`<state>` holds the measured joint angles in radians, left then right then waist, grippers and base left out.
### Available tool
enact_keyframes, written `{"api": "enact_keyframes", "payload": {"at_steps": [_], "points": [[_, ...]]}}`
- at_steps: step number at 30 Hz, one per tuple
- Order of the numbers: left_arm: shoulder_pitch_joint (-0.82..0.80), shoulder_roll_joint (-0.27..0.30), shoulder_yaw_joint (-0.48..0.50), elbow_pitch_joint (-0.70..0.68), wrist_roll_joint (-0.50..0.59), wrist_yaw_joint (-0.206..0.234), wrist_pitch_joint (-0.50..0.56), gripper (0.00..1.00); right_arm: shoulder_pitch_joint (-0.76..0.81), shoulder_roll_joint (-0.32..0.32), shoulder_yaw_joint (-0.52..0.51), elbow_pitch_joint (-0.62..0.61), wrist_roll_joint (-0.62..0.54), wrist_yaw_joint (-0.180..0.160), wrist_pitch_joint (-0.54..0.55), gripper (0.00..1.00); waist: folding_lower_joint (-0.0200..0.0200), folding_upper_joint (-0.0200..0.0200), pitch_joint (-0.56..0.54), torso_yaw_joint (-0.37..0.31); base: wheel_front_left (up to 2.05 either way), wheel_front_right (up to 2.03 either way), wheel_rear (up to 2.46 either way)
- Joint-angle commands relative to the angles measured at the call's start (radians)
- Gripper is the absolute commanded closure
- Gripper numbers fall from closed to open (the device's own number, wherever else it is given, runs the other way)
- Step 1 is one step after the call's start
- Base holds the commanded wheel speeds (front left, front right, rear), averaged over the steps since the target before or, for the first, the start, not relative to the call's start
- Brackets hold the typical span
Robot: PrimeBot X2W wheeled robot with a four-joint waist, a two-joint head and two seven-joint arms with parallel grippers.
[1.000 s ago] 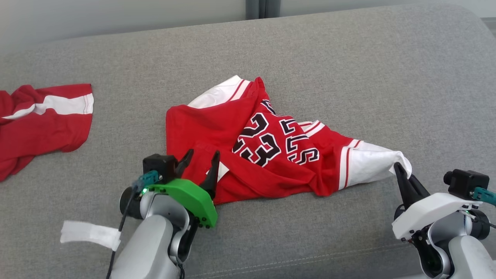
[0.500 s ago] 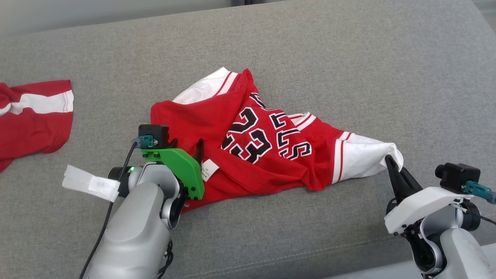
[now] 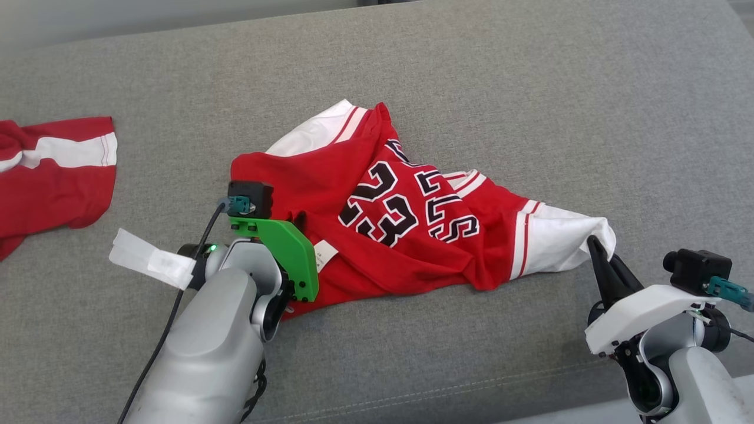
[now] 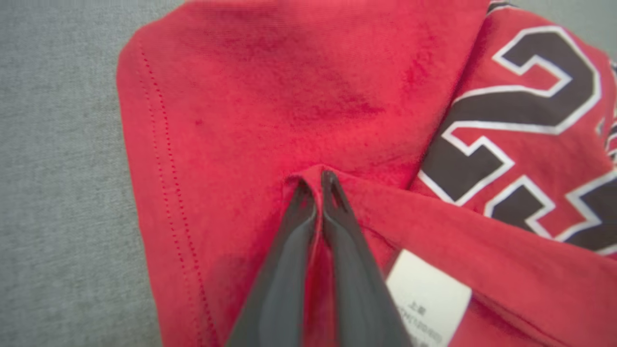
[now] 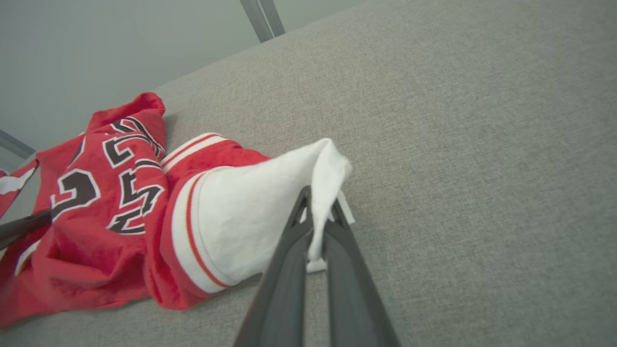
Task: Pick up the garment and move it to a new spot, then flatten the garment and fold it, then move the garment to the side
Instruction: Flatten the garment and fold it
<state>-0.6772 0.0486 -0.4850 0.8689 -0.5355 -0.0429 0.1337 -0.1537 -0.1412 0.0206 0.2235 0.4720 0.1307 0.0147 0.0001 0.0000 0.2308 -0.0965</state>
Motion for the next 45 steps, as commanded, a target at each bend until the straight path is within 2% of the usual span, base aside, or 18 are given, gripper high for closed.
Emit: {"api": "enact_keyframes", "payload": {"at_steps": [1,8,12,17,23,27,32,38,45], "points": [[-0.013,0.003,-0.004,-0.009,-0.005,-0.007,0.001,1.0,-0.011,-0.005,-0.002,0.004,0.003,0.0,-0.008,1.0,-0.0001,0.0,-0.001,0.004,0.0,0.0,0.0],[-0.002,0.008,0.004,-0.068,-0.027,-0.025,-0.03,1.0,-0.016,-0.007,-0.006,-0.003,0.001,0.0,-0.006,1.0,-0.0001,0.0,-0.011,0.017,0.0,0.0,0.0],[0.011,0.011,0.045,-0.131,-0.087,-0.043,-0.026,1.0,-0.026,-0.015,-0.002,-0.023,0.02,0.0,0.005,1.0,-0.0001,0.0,-0.027,0.021,0.0,0.0,0.0],[0.018,0.061,0.111,-0.256,-0.16,-0.053,-0.005,1.0,-0.069,-0.043,-0.004,-0.075,0.05,0.0,0.036,1.0,-0.0001,0.0,-0.058,0.019,0.0,0.0,0.0],[0.019,0.123,0.189,-0.414,-0.223,-0.03,0.033,1.0,-0.137,-0.086,-0.028,-0.144,0.061,0.0,0.085,1.0,-0.0001,0.0,-0.096,0.02,0.0,0.0,0.0],[0.011,0.16,0.248,-0.544,-0.265,0.002,0.06,1.0,-0.197,-0.106,-0.053,-0.2,0.067,0.0,0.13,1.0,-0.0001,0.0,-0.124,0.019,0.0,0.0,0.0],[-0.023,0.201,0.291,-0.683,-0.266,0.045,0.081,1.0,-0.279,-0.115,-0.065,-0.264,0.064,0.0,0.195,1.0,-0.0001,0.0,-0.152,0.01,0.0,0.0,0.0],[-0.077,0.214,0.33,-0.79,-0.275,0.083,0.089,1.0,-0.39,-0.068,-0.098,-0.318,0.135,0.0,0.298,1.0,-0.0001,0.0,-0.176,-0.007,0.0,0.0,0.0],[-0.154,0.242,0.354,-0.836,-0.272,0.106,0.109,1.0,-0.516,0.008,-0.179,-0.337,0.215,0.0,0.474,1.0,-0.0001,0.0,-0.181,-0.031,0.0,0.0,0.0]]}}
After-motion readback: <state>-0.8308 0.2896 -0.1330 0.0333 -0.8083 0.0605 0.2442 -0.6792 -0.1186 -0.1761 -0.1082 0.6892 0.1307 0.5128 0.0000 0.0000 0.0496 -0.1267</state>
